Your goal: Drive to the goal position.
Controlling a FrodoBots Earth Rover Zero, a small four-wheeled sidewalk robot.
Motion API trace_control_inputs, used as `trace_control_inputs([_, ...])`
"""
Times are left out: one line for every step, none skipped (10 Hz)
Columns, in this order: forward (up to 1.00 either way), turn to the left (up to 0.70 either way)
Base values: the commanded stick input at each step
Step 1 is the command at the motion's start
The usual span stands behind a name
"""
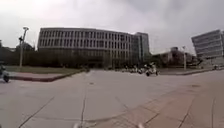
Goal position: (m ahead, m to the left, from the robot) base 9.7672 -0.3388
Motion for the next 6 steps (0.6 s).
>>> trace_control_inputs([0.5, 0.0])
trace_control_inputs([0.5, 0.0])
trace_control_inputs([0.5, 0.0])
trace_control_inputs([0.5, 0.0])
trace_control_inputs([0.5, 0.0])
trace_control_inputs([0.5, 0.0])
